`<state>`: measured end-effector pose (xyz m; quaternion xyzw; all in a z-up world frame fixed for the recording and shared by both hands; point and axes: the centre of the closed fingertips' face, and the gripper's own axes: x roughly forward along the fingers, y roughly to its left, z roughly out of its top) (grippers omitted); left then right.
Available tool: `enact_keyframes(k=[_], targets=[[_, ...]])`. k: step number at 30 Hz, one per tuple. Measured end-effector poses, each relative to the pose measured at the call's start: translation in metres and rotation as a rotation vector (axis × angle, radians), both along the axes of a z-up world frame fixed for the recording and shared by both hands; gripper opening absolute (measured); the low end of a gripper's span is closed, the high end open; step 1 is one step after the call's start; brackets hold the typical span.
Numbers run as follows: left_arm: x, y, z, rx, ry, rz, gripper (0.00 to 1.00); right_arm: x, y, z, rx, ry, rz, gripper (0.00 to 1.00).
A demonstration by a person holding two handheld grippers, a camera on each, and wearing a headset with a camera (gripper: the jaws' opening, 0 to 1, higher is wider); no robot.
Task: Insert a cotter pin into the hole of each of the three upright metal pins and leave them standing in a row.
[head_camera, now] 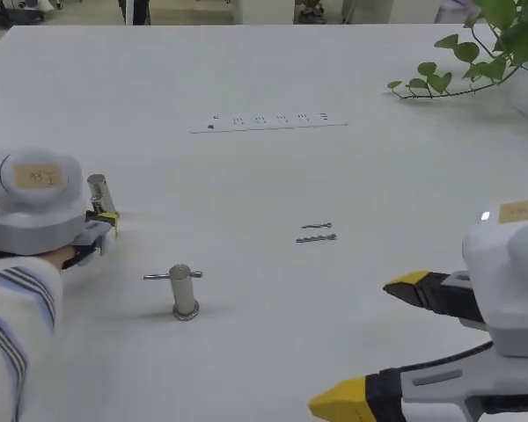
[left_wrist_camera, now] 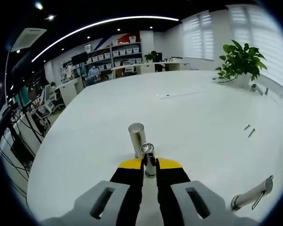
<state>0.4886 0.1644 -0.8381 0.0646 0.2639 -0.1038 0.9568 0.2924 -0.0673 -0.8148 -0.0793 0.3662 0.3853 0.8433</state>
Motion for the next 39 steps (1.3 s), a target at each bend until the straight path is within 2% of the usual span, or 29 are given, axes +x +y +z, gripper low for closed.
enact_keyframes(k=[5,9,10,12,16,19,20,21,22,24,26,27,28,29,32,35,39], targets=[[-0.001,0.006,0.001,0.025,-0.004,0.025,0.07,0.0,0.001,0.0,-0.001,-0.003,0.002,0.93],[-0.005,0.011,0.001,-0.022,0.016,0.046,0.07,-0.001,0.001,0.001,0.004,-0.003,0.001,0.93],[-0.005,0.011,0.002,-0.022,0.014,0.045,0.07,-0.001,0.002,0.001,0.005,-0.003,0.001,0.93],[-0.006,0.011,0.006,-0.03,0.006,0.038,0.06,-0.001,0.002,0.002,0.005,-0.004,0.004,0.93],[-0.006,0.011,0.022,-0.061,-0.03,0.028,0.06,0.0,0.003,0.003,0.007,-0.01,0.007,0.93],[-0.01,0.011,0.033,-0.064,-0.045,0.01,0.06,0.001,0.003,0.004,0.01,-0.017,0.008,0.93],[-0.013,0.009,0.036,-0.059,-0.05,-0.021,0.06,0.001,0.003,0.005,0.01,-0.019,0.008,0.93],[-0.018,0.002,0.038,-0.062,-0.041,-0.086,0.06,0.001,0.003,0.006,0.012,-0.021,0.008,0.93],[-0.022,-0.002,0.04,-0.068,-0.038,-0.112,0.06,0.001,0.003,0.006,0.014,-0.022,0.007,0.93],[-0.031,-0.01,0.046,-0.03,-0.057,-0.192,0.06,0.003,0.003,0.008,0.019,-0.029,0.004,0.92],[-0.042,-0.016,0.051,0.007,-0.062,-0.254,0.06,0.004,0.003,0.011,0.024,-0.037,0.004,0.92],[-0.045,-0.017,0.054,-0.028,-0.06,-0.244,0.06,0.004,0.004,0.012,0.025,-0.04,0.006,0.92],[-0.051,-0.023,0.061,-0.095,-0.065,-0.268,0.06,0.004,0.004,0.014,0.026,-0.043,0.009,0.92],[-0.055,-0.025,0.066,-0.124,-0.071,-0.277,0.06,0.004,0.004,0.015,0.025,-0.046,0.011,0.92],[-0.066,-0.024,0.078,-0.12,-0.085,-0.319,0.06,0.004,0.004,0.017,0.031,-0.055,0.012,0.92],[-0.08,-0.03,0.089,-0.118,-0.096,-0.401,0.06,0.003,0.004,0.017,0.03,-0.054,0.015,0.92],[-0.095,-0.039,0.094,-0.098,-0.087,-0.493,0.06,0.001,0.003,0.015,0.031,-0.052,0.014,0.92]])
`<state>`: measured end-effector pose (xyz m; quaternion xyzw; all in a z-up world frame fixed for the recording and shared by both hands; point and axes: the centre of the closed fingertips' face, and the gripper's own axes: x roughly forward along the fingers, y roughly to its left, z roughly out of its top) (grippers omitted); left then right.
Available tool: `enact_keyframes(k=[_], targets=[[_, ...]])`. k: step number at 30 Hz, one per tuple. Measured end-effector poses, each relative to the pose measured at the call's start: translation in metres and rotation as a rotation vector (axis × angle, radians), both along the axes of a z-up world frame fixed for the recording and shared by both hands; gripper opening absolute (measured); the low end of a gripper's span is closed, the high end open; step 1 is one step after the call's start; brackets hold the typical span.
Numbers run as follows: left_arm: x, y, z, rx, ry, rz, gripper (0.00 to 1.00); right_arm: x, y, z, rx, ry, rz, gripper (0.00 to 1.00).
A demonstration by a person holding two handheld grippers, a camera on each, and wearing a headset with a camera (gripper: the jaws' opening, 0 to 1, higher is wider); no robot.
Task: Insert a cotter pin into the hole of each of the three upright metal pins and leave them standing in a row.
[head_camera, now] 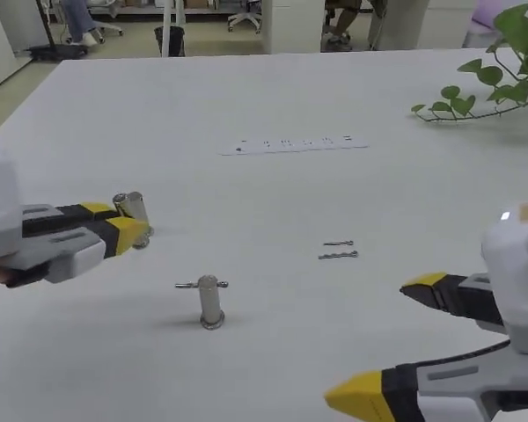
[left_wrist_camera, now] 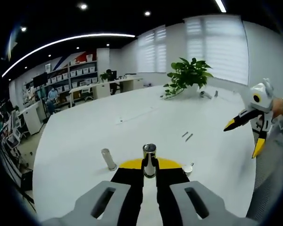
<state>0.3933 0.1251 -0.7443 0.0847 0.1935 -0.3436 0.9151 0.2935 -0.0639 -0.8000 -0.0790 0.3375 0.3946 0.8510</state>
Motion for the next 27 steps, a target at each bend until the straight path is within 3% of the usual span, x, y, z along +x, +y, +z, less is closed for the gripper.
enact_keyframes(k=[7,10,14,16,17,18,20,22,27], targets=[[-0.027,-0.024,-0.004,0.02,0.018,-0.143,0.06,-0.003,-0.001,-0.001,-0.002,0.0,0.001,0.92],[-0.042,-0.04,-0.005,-0.018,0.037,-0.219,0.06,-0.004,-0.003,0.0,-0.005,-0.002,0.0,0.92],[-0.065,-0.064,-0.004,-0.042,0.012,-0.364,0.06,-0.004,-0.006,0.0,-0.008,-0.002,-0.007,0.92],[-0.076,-0.074,-0.008,-0.072,0.057,-0.405,0.07,-0.005,-0.008,0.0,-0.009,-0.001,-0.011,0.92],[-0.079,-0.076,-0.009,-0.076,0.063,-0.416,0.07,-0.005,-0.008,-0.001,-0.01,0.0,-0.012,0.91],[-0.084,-0.081,-0.01,-0.071,0.054,-0.447,0.07,-0.005,-0.009,-0.001,-0.012,0.001,-0.013,0.91],[-0.089,-0.085,-0.014,-0.069,0.069,-0.474,0.07,-0.005,-0.01,-0.001,-0.014,0.002,-0.015,0.91],[-0.095,-0.09,-0.02,-0.042,0.06,-0.512,0.07,-0.005,-0.011,-0.001,-0.016,0.004,-0.017,0.91],[-0.1,-0.096,-0.037,0.005,0.066,-0.549,0.07,-0.006,-0.013,-0.002,-0.021,0.007,-0.02,0.91]])
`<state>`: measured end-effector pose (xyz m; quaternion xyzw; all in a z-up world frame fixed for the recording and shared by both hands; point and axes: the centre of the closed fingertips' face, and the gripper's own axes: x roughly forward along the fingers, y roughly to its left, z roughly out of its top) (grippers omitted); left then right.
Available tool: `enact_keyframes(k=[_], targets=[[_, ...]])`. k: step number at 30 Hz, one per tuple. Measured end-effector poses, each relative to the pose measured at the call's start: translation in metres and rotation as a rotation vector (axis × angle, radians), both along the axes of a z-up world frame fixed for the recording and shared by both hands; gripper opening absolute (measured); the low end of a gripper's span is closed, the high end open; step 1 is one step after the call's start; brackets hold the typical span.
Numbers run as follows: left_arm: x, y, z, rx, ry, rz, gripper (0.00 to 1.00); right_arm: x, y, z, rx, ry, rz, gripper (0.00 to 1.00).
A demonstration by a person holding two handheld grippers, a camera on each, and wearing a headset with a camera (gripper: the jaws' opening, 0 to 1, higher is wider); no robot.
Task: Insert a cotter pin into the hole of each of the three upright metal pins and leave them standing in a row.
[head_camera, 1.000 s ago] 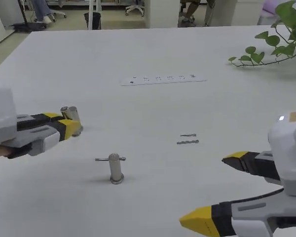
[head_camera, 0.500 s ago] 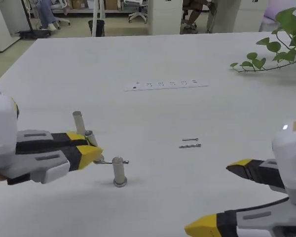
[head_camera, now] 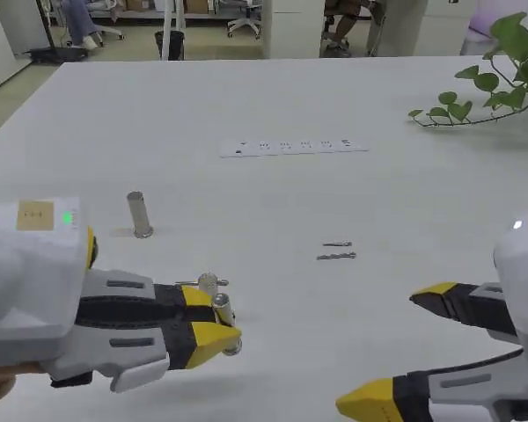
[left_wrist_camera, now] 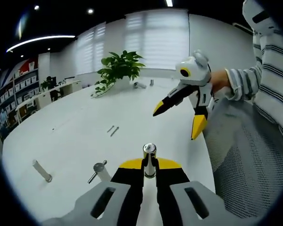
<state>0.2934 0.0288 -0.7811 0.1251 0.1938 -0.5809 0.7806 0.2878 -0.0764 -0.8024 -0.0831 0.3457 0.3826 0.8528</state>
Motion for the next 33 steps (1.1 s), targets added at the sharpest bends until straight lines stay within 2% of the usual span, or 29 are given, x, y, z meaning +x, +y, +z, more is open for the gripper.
enact_keyframes(k=[4,8,12,14,22,33], targets=[[0.001,-0.002,-0.015,0.028,-0.004,0.001,0.07,0.0,0.0,0.0,-0.001,0.004,-0.004,0.91],[0.003,-0.005,-0.027,0.032,0.001,0.015,0.07,0.0,-0.002,0.0,-0.006,0.003,-0.008,0.91],[0.003,-0.009,-0.039,0.036,0.021,0.017,0.07,-0.001,-0.005,-0.001,-0.013,0.008,-0.014,0.91],[0.003,-0.01,-0.044,0.046,0.018,0.012,0.07,-0.001,-0.006,-0.002,-0.016,0.012,-0.017,0.91],[0.006,-0.009,-0.051,0.045,0.014,0.009,0.07,-0.003,-0.006,-0.006,-0.019,0.026,-0.022,0.9],[0.002,-0.008,-0.057,0.04,0.007,-0.006,0.07,-0.002,-0.003,-0.007,-0.02,0.029,-0.016,0.9]])
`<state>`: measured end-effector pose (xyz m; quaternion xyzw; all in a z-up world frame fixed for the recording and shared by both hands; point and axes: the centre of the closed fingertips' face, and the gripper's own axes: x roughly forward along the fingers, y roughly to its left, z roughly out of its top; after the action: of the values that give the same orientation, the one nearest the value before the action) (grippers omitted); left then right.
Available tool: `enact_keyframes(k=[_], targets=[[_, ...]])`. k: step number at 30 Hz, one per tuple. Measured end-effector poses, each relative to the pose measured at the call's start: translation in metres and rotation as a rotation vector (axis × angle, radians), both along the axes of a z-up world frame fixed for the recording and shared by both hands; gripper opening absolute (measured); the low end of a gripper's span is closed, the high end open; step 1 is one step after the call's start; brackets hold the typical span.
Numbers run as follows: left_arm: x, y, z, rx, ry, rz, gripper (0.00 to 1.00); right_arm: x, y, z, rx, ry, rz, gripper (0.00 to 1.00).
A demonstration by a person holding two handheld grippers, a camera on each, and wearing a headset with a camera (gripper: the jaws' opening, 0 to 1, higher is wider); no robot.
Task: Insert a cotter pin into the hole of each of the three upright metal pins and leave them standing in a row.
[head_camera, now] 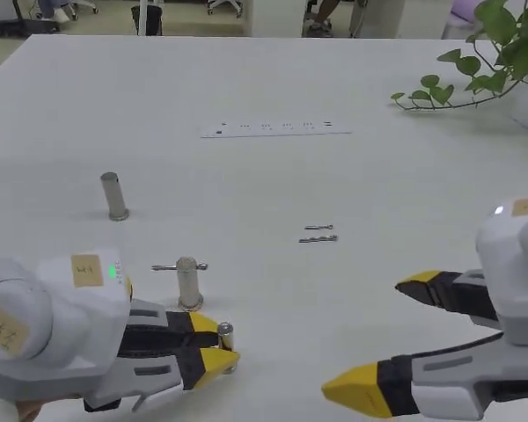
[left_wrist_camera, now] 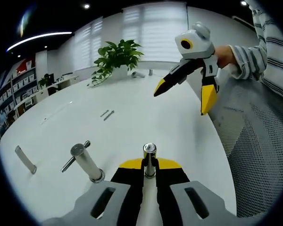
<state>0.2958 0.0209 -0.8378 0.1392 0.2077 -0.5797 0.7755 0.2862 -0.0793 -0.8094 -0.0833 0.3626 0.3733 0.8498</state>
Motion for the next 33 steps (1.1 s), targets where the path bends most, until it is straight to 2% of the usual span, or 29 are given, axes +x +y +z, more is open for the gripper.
enact_keyframes(k=[9,12,14,16,19,20,23,29,30,31,33], targets=[[-0.003,0.001,0.0,0.005,-0.004,0.009,0.07,-0.001,0.001,0.0,-0.002,0.0,0.004,0.9],[-0.002,0.001,0.0,0.003,0.004,0.025,0.07,-0.001,0.001,0.0,-0.004,0.0,0.006,0.9],[-0.003,0.001,-0.001,0.007,0.016,0.03,0.08,0.0,0.002,0.001,-0.002,-0.003,0.009,0.9],[-0.006,0.002,-0.001,0.0,0.052,0.046,0.08,0.0,0.003,0.001,-0.004,-0.003,0.013,0.9],[-0.008,0.005,-0.001,0.002,0.056,0.05,0.1,0.001,0.002,0.003,-0.007,-0.002,0.016,0.9],[-0.011,0.006,0.0,-0.003,0.069,0.056,0.12,0.001,0.001,0.003,-0.008,0.001,0.015,0.89],[-0.019,0.008,0.002,-0.034,0.11,0.061,0.24,0.002,-0.002,0.003,-0.016,0.007,0.014,0.88],[-0.03,0.019,0.006,-0.043,0.116,0.094,0.45,0.005,-0.008,0.003,-0.031,0.012,0.016,0.88],[-0.03,0.02,0.006,-0.05,0.114,0.109,0.51,0.006,-0.009,0.003,-0.033,0.013,0.015,0.87],[-0.027,0.023,0.009,-0.061,0.097,0.137,0.57,0.006,-0.01,0.002,-0.035,0.015,0.015,0.87],[-0.028,0.025,0.01,-0.071,0.122,0.162,0.7,0.007,-0.013,0.001,-0.044,0.027,0.016,0.87]])
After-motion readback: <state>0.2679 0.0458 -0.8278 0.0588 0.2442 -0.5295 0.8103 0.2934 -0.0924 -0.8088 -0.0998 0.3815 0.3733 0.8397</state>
